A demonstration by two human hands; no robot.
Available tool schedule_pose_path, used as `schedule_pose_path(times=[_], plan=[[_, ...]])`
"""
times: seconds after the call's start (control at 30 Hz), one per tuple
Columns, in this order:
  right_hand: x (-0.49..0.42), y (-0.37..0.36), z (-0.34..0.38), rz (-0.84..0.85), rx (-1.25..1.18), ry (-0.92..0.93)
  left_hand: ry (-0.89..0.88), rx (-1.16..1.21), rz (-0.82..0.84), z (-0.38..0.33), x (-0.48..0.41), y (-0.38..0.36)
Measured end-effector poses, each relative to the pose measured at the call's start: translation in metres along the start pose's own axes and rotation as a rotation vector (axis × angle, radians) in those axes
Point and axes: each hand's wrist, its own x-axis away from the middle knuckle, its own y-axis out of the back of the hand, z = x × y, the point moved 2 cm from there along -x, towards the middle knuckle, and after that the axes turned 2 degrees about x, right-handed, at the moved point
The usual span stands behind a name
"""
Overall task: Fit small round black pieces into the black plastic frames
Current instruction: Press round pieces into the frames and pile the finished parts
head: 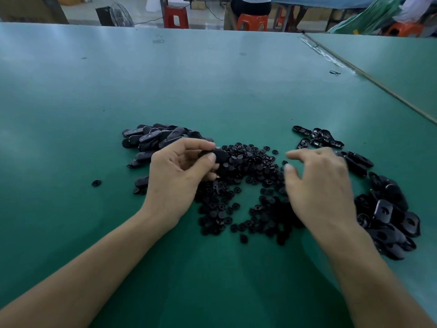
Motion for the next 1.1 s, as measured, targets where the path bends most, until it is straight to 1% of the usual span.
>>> schedule_pose_path(times=[0.07, 0.13, 0.17, 0.23, 0.43, 0.5, 0.6, 0.7, 0.73, 0.8, 0.87, 0.93, 1.1], plan=[[-0.002, 0.005, -0.014, 0.063, 0.174, -0.154, 0.04, 0.092, -0.097, 0.001, -0.004, 0.002], [0.0, 0.008, -0.021, 0.159, 0.236, -0.259, 0.097, 0.194, -0.19, 0.003, -0.007, 0.004], [0.001, 0.008, -0.023, 0.194, 0.248, -0.276, 0.119, 0.232, -0.225, 0.004, -0.009, 0.005], [0.001, 0.007, -0.025, 0.206, 0.262, -0.253, 0.148, 0.254, -0.267, 0.004, -0.01, 0.004], [-0.004, 0.005, -0.026, 0.092, 0.165, -0.125, 0.182, 0.097, -0.245, 0.008, -0.01, 0.007], [-0.004, 0.004, -0.027, 0.039, 0.1, -0.111, 0.153, 0.056, -0.227, 0.008, -0.009, 0.008], [-0.005, 0.006, -0.029, -0.096, 0.003, -0.092, 0.069, 0.001, -0.173, 0.006, -0.006, 0.006], [-0.006, 0.006, -0.027, -0.2, -0.049, -0.002, 0.027, -0.032, -0.098, 0.003, -0.003, 0.003], [-0.006, 0.006, -0.024, -0.222, -0.11, 0.035, 0.007, -0.053, -0.061, 0.001, -0.002, 0.001], [-0.003, 0.005, -0.014, -0.219, -0.322, 0.095, -0.047, -0.09, 0.015, -0.002, 0.002, -0.002], [0.0, 0.0, -0.003, -0.125, -0.549, 0.107, -0.083, -0.108, 0.067, -0.005, 0.005, -0.006], [0.004, -0.007, 0.005, 0.014, -0.763, 0.093, -0.066, -0.112, 0.105, -0.005, 0.007, -0.008], [0.01, -0.013, 0.019, 0.183, -1.098, 0.135, -0.029, -0.189, 0.194, -0.005, 0.01, -0.012]])
